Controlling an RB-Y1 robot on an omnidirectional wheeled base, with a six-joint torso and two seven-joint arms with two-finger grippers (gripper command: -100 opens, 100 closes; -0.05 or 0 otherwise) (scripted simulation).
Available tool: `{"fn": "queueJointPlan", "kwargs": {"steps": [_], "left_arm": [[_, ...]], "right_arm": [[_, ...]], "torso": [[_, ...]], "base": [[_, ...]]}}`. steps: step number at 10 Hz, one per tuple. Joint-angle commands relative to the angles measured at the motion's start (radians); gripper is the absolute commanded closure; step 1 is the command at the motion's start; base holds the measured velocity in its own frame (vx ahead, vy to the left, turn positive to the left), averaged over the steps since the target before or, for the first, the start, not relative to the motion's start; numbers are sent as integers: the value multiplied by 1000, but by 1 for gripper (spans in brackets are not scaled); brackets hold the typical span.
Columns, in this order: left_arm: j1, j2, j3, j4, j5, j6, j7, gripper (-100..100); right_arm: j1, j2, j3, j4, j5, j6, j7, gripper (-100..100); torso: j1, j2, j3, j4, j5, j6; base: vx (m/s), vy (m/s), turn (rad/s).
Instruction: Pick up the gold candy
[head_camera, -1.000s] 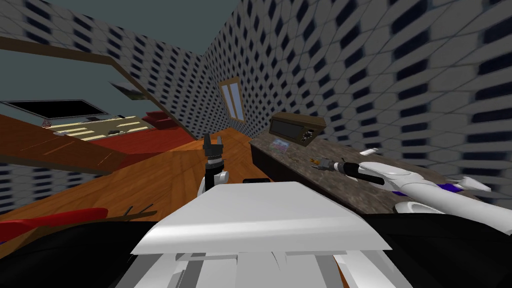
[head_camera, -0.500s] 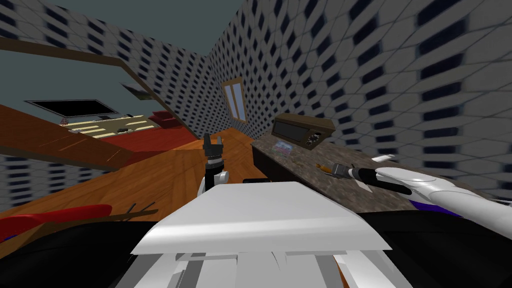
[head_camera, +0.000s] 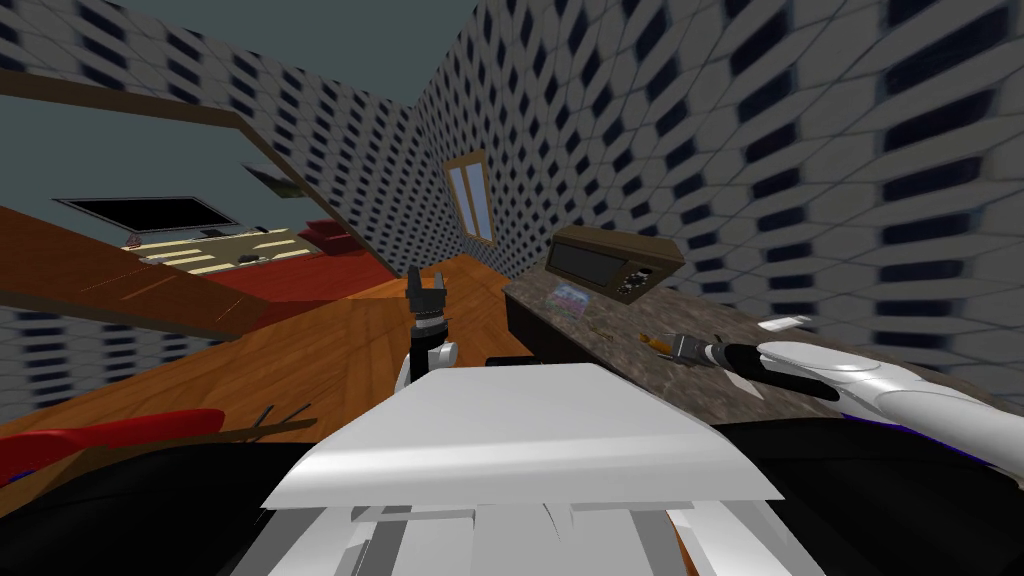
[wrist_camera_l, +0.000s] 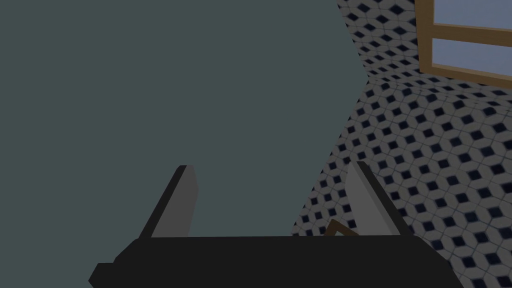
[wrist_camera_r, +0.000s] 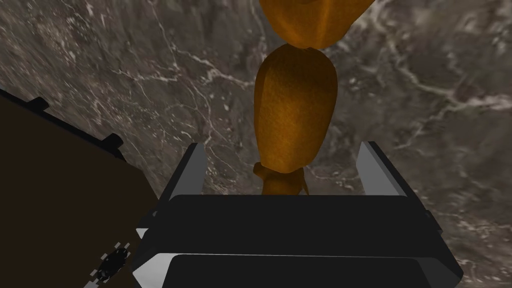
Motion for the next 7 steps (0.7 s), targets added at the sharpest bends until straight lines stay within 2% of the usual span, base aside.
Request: {"fn": "queueJointPlan", "kwargs": {"steps": [1, 2, 4, 5, 7], "left_arm": [[0, 0, 0, 0, 0, 0, 0, 0], [0, 0, 0, 0, 0, 0, 0, 0], [0, 0, 0, 0, 0, 0, 0, 0], [0, 0, 0, 0, 0, 0, 0, 0], [0, 0, 0, 0, 0, 0, 0, 0]], "right_arm": [[0, 0, 0, 0, 0, 0, 0, 0], [-14, 20, -14, 36, 17, -22, 18, -100], [-43, 60, -42, 100, 52, -68, 53, -100], [-43, 60, -42, 108, 52, -68, 53, -100], [-71, 100, -70, 178, 86, -113, 89, -100]], "torso": [[0, 0, 0, 0, 0, 0], [0, 0, 0, 0, 0, 0], [1, -1, -1, 0, 0, 0], [1, -2, -1, -1, 0, 0], [1, -1, -1, 0, 0, 0]], "base": [[0, 0, 0], [20, 9, -1], [50, 22, -4], [35, 22, -1], [31, 14, -2]]}}
